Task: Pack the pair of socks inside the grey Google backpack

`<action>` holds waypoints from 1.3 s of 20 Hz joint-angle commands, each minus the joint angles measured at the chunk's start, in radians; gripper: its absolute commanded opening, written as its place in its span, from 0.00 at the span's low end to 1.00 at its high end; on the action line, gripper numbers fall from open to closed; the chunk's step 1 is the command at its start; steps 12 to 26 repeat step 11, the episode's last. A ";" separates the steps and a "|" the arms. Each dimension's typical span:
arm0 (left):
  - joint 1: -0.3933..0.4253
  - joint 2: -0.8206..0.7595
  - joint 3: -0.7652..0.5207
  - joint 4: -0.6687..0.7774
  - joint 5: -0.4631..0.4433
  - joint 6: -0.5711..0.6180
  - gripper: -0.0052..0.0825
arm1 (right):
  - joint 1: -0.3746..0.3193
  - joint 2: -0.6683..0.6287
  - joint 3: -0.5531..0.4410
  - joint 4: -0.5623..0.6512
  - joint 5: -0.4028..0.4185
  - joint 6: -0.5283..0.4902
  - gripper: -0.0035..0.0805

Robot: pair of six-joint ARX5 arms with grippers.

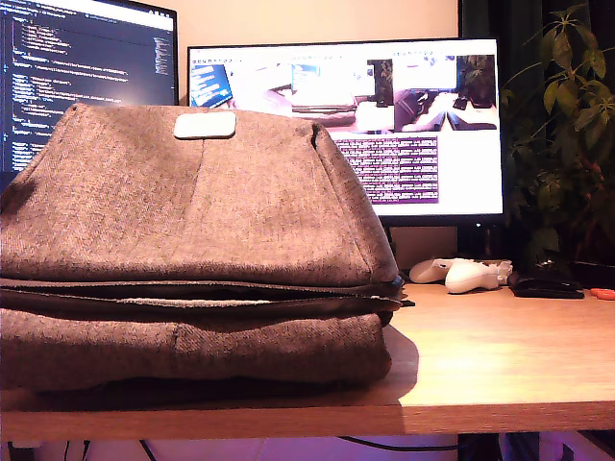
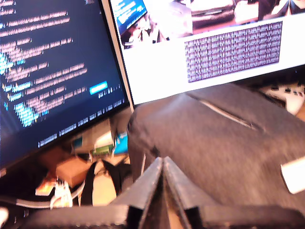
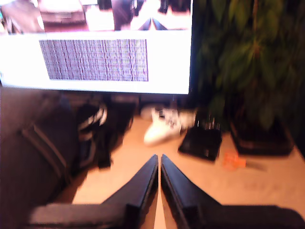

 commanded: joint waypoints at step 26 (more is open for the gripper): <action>-0.002 0.000 -0.011 -0.216 0.002 -0.002 0.04 | -0.002 0.005 -0.004 -0.247 0.000 0.003 0.03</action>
